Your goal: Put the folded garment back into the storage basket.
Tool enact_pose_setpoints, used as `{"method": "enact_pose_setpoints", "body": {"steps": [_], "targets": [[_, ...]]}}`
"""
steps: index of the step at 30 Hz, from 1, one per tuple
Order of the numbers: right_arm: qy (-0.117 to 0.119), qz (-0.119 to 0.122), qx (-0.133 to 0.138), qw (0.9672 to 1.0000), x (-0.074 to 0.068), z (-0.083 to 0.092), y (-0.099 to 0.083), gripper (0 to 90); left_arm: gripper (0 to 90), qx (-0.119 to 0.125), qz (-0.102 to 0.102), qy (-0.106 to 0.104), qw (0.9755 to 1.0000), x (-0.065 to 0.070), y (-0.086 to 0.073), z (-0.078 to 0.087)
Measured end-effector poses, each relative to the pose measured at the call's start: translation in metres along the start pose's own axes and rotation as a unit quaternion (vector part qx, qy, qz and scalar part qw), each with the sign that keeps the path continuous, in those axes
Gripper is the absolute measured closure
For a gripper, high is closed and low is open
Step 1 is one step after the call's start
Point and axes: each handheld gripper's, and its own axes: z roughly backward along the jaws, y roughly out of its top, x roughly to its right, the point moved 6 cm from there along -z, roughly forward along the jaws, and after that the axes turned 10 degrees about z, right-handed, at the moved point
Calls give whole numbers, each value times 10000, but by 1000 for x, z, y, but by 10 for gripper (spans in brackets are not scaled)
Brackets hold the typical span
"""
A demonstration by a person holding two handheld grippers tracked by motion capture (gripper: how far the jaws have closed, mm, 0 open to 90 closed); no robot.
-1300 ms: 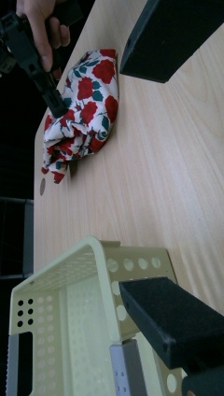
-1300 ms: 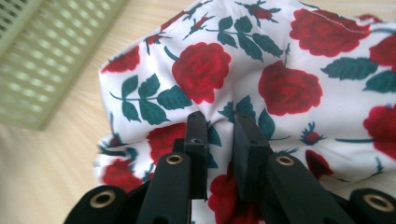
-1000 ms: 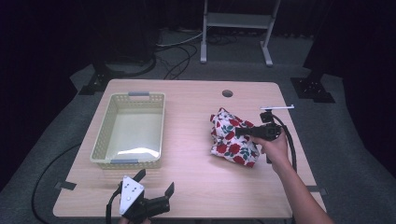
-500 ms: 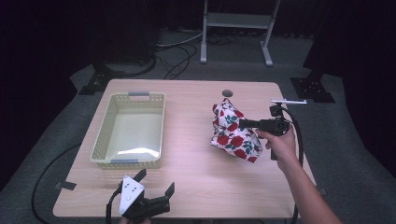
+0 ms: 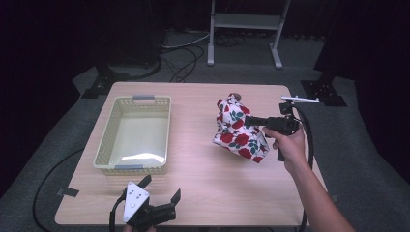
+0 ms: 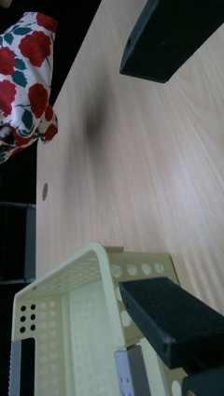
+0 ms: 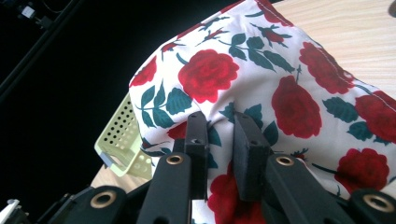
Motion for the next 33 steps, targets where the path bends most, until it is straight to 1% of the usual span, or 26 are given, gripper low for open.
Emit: {"method": "enact_pose_setpoints", "body": {"steps": [8, 13, 15, 19, 25, 27, 33], "targets": [[63, -29, 14, 10000, -7, -5, 5, 775, 0, -1, -6, -12, 10000, 1, 0, 0], [137, 4, 28, 9999, -14, -9, 10, 775, 0, -11, -42, -26, 10000, 2, 0, 0], [205, 14, 58, 9998, -16, -11, 12, 774, 0, -11, -50, -28, 10000, 3, 0, 0], [253, 12, 28, 9997, -19, -14, 14, 774, 0, -16, -56, -36, 10000, 3, -1, 0], [332, 89, 14, 9994, -27, -24, 21, 774, 0, -21, -34, -38, 10000, 2, 0, 0], [353, 68, 13, 9994, -28, -26, 22, 774, 0, -24, -28, -41, 10000, 2, 0, 0], [366, 151, -19, 9992, -34, -33, 28, 774, 0, -49, -25, -68, 10000, 3, -1, -1]]}}
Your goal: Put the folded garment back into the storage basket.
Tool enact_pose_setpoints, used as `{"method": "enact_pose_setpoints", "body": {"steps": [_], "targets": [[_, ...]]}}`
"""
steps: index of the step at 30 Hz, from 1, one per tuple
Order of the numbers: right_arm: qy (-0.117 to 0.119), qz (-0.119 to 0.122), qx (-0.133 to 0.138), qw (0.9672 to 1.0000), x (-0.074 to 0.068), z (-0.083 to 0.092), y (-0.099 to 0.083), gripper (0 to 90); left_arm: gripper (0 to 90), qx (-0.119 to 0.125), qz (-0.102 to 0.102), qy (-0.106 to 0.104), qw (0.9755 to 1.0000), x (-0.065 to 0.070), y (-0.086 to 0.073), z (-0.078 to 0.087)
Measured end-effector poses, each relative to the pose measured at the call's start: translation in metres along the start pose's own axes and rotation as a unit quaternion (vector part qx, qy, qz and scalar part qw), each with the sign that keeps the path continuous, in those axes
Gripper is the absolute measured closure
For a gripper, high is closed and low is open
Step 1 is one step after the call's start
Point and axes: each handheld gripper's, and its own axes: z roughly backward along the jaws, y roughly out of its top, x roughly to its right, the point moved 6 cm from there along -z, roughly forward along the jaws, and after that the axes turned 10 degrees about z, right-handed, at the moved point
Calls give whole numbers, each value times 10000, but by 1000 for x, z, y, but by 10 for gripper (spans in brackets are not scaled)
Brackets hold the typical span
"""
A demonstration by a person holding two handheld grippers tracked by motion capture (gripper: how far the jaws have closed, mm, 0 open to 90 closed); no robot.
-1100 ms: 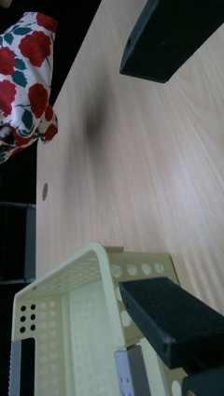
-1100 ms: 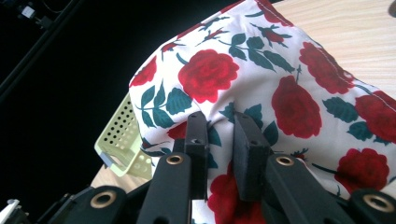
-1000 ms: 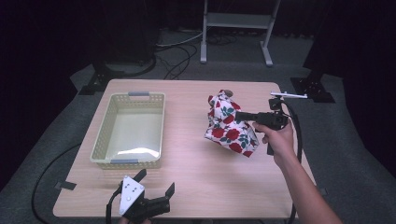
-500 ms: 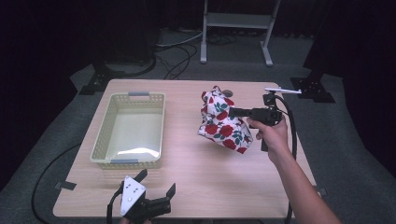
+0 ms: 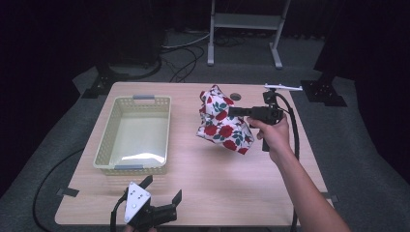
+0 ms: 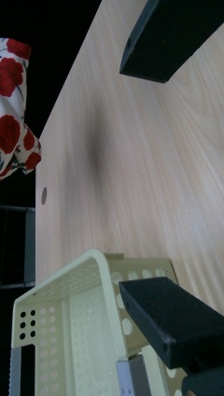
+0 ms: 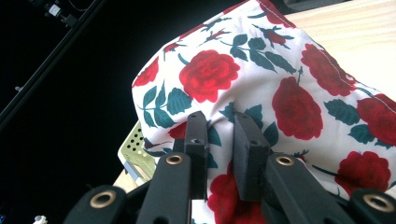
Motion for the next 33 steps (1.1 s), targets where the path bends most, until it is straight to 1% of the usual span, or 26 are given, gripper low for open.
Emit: {"method": "enact_pose_setpoints", "body": {"steps": [2, 3, 4, 6, 8, 11, 15, 17, 25, 33], "targets": [[-52, 49, -50, 10000, -3, -2, 2, 774, 0, 3, 1, -8, 10000, 0, 0, 0], [-22, 76, -26, 10000, -4, -4, 3, 775, 0, 4, 5, -11, 10000, 0, 0, 0], [23, 47, -9, 10000, -5, -6, 4, 775, 0, 4, 2, -11, 10000, 0, 0, 0], [15, 72, -54, 10000, -6, -10, 6, 774, 0, 12, 6, -17, 10000, 0, 0, 0], [56, 62, -70, 9999, -8, -13, 7, 774, 0, 22, 17, -15, 10000, 0, 1, 0], [87, 107, -87, 9999, -12, -19, 10, 774, 0, 31, 49, -1, 10000, -1, 1, 1], [149, 139, -100, 9997, -16, -27, 15, 774, 0, 36, 41, -9, 10000, -1, 1, 1], [141, 139, -136, 9997, -18, -30, 16, 774, 0, 33, 29, -12, 10000, -1, 1, 1], [193, 195, -146, 9995, -24, -40, 21, 774, 0, 47, 47, -16, 10000, -1, 2, 1], [294, 261, -186, 9991, -31, -53, 25, 774, 0, 44, 51, -25, 10000, -1, 2, 1]]}}
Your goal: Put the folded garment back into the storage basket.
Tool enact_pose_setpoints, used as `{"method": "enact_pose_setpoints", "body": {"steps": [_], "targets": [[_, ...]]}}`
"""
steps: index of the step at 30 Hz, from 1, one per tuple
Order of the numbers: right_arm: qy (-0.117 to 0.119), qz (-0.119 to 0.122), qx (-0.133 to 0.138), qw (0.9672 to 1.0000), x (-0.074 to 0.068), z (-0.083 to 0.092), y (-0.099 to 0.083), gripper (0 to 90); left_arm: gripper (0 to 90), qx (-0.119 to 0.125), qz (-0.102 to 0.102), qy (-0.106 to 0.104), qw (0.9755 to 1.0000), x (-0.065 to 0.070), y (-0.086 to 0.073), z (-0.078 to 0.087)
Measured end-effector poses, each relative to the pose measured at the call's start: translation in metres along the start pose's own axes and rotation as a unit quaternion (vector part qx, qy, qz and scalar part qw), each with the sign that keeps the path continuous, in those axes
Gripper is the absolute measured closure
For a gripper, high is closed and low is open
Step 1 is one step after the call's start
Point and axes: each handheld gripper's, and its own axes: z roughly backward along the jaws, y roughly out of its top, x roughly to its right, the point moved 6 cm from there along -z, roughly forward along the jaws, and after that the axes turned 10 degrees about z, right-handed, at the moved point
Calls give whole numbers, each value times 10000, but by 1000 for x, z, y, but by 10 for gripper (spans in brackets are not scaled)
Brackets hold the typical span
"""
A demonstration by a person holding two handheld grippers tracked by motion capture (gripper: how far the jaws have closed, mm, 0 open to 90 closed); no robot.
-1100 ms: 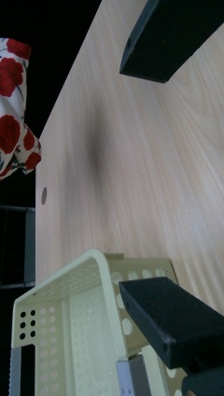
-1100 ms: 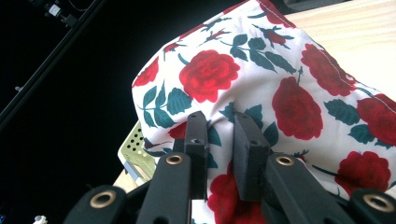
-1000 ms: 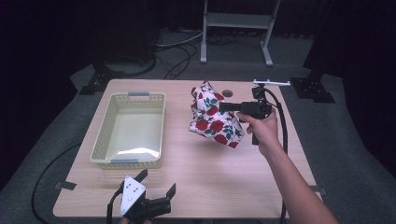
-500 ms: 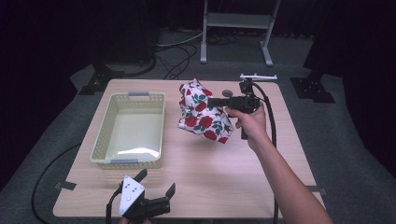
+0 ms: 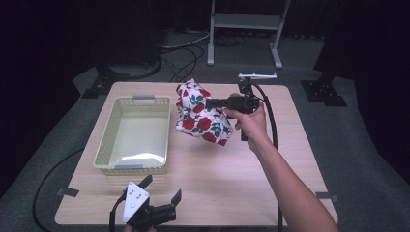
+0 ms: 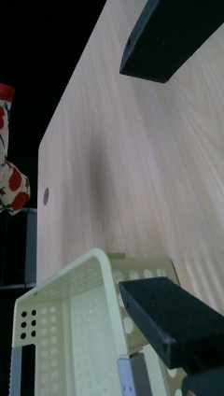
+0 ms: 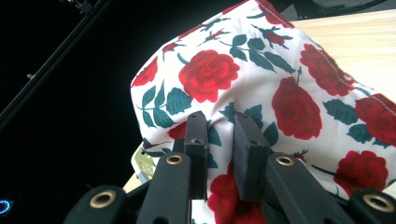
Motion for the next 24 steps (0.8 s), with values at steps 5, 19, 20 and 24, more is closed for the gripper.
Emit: {"method": "enact_pose_setpoints", "body": {"steps": [5, 19, 20, 24], "targets": [[32, -1, -53, 10000, -2, -8, 0, 774, 0, 5, 13, -3, 10000, 0, 0, 0], [119, 90, -93, 9998, -12, -22, 10, 774, 0, -4, -1, -16, 10000, 1, 0, -1], [131, 85, -91, 9998, -13, -23, 10, 774, 0, 4, 0, -16, 10000, 1, 0, 0], [148, 72, -132, 9998, -14, -28, 10, 773, 0, 6, 8, -14, 10000, 0, 0, 0]]}}
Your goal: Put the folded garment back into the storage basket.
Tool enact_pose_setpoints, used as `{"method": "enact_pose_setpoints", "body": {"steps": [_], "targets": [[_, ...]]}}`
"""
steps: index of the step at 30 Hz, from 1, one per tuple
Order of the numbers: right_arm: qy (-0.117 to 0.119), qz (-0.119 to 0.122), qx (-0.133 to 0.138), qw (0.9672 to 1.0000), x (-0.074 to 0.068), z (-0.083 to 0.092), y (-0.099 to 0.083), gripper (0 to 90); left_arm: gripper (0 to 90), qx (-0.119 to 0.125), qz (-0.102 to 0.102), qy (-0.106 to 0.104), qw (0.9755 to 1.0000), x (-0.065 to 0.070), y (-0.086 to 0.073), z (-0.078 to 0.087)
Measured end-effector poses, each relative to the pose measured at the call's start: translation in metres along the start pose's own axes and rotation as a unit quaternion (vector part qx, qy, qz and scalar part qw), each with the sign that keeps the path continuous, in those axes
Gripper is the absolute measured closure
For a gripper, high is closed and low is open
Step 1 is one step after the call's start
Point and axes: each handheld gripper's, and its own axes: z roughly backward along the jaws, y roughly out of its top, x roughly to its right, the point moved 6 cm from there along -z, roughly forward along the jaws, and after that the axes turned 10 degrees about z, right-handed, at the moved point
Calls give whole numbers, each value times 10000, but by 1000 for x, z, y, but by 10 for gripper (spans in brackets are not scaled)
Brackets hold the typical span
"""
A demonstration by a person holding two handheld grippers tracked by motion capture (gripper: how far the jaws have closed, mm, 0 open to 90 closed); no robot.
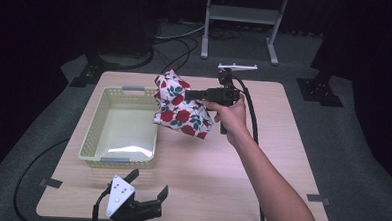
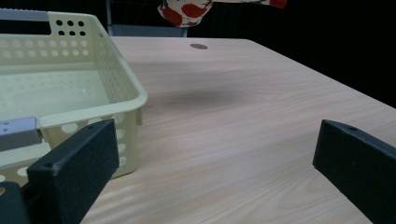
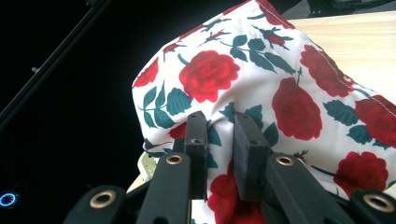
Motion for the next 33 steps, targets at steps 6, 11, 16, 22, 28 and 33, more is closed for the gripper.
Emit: {"method": "enact_pose_setpoints", "body": {"steps": [6, 11, 16, 22, 28, 33], "targets": [[47, 58, -31, 10000, -5, -7, 4, 774, 0, 16, 32, 0, 10000, 0, 0, 0], [63, 124, -41, 9999, -8, -13, 8, 774, 0, 20, 42, 5, 10000, 0, 1, 0], [114, 137, -54, 9998, -11, -19, 10, 774, 0, 16, 39, 2, 10000, -1, 1, 1], [139, 156, -104, 9997, -15, -25, 13, 774, 0, 21, 46, 2, 10000, -1, 1, 1], [178, 211, -145, 9995, -18, -32, 14, 774, 0, 27, 47, -4, 10000, -1, 1, 1], [218, 234, -156, 9994, -22, -37, 16, 773, 0, 32, 45, -8, 10000, 0, 1, 1]]}}
